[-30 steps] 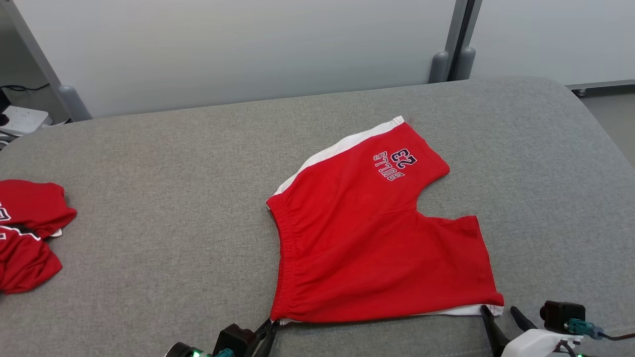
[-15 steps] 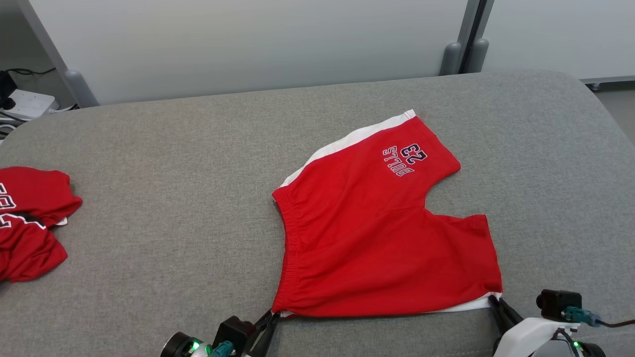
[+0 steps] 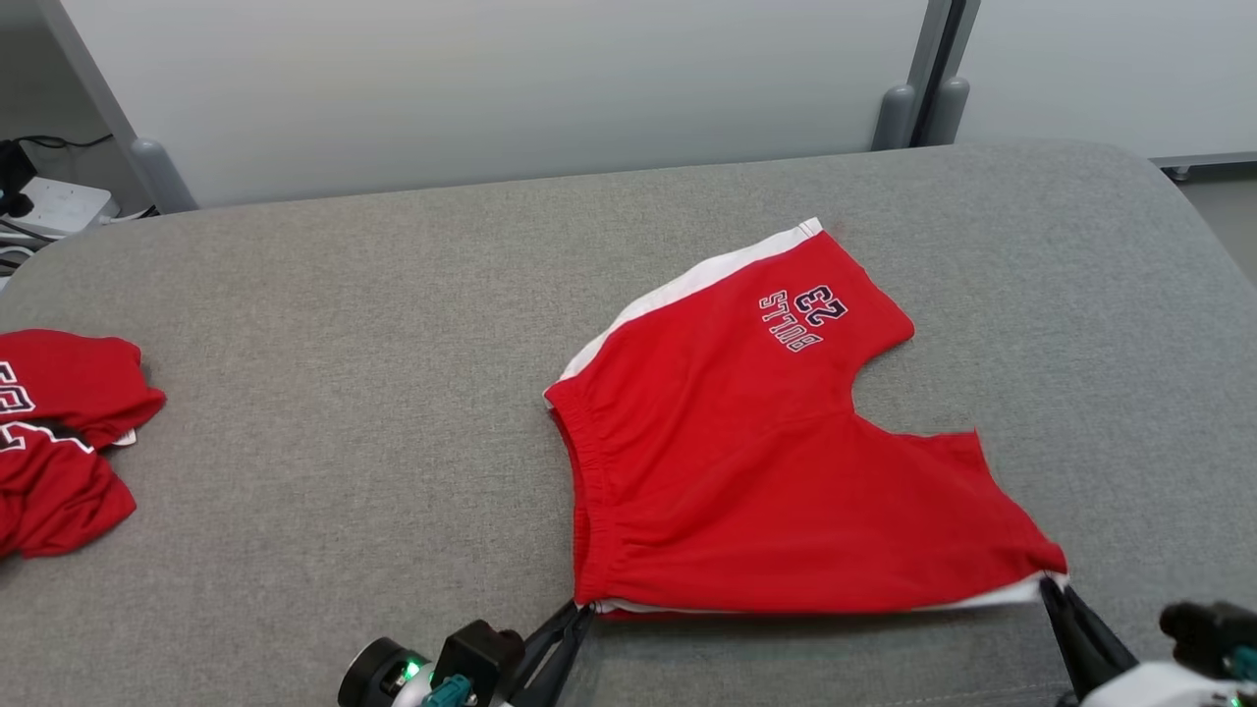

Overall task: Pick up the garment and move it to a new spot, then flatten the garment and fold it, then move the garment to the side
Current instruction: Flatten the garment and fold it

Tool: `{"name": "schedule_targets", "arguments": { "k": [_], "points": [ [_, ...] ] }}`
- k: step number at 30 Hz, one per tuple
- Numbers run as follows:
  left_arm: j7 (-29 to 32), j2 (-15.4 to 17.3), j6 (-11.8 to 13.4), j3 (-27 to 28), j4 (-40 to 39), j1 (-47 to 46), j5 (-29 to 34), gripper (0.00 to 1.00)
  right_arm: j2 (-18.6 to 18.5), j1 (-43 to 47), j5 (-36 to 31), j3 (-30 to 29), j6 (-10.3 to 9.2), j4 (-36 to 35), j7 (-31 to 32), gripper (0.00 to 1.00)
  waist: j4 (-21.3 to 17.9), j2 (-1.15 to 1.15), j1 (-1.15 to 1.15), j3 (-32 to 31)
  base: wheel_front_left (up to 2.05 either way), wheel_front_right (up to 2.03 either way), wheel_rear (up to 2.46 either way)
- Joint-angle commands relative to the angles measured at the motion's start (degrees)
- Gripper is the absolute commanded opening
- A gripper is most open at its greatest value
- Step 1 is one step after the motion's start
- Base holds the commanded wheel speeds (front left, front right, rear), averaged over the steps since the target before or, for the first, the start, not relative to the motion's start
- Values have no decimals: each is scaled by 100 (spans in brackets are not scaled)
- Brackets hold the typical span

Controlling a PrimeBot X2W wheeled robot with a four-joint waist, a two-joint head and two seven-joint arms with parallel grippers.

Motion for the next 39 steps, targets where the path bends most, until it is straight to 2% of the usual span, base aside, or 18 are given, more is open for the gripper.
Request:
{"name": "schedule_targets", "arguments": {
  "k": [1,2,3,4,6,10,13,17,21,25,31,39],
  "points": [
    [173,113,-41,111,-401,10,-155,0,-290,252,85,26,8,-334,-67,0,14,0,0,-7,0,0,0],
    [173,113,-41,111,-401,10,-155,0,-290,252,85,26,8,-334,-67,0,14,0,0,-7,0,0,0],
    [523,221,-80,5,-810,196,-334,0,-443,572,238,-80,8,-718,34,0,11,0,0,-16,0,0,0],
    [523,221,-80,5,-810,196,-334,0,-443,572,238,-80,8,-718,34,0,11,0,0,-16,0,0,0],
    [898,348,-108,-88,-1298,416,-610,0,-588,932,434,-229,8,-1194,217,0,-2,0,0,-5,0,0,0],
    [1694,748,-133,-348,-2268,773,-1112,0,-841,1568,581,-683,8,-2130,610,0,-19,0,0,-4,0,0,0],
    [2021,928,-137,-346,-2872,906,-1481,0,-752,1812,657,-1137,8,-2652,754,0,-11,0,0,-28,0,0,0],
    [2091,921,-139,-255,-3108,807,-1846,0,-384,1696,434,-1604,8,-2744,924,0,39,0,0,-49,0,0,0],
    [2094,804,-142,-508,-2777,374,-2367,0,64,1110,155,-1762,8,-2343,1143,0,148,0,0,33,0,0,0],
    [1807,611,-142,-658,-2184,-246,-2851,0,244,208,-291,-1780,8,-1661,1161,0,256,0,0,217,0,0,0],
    [1387,291,-143,-860,-1380,-1176,-3729,0,247,-1385,-884,-1461,8,-593,1074,0,478,0,0,572,0,0,0],
    [687,114,-143,-921,-224,-2256,-4142,0,205,-3015,-1271,-886,8,878,968,0,797,0,0,1060,0,0,0]
  ]
}}
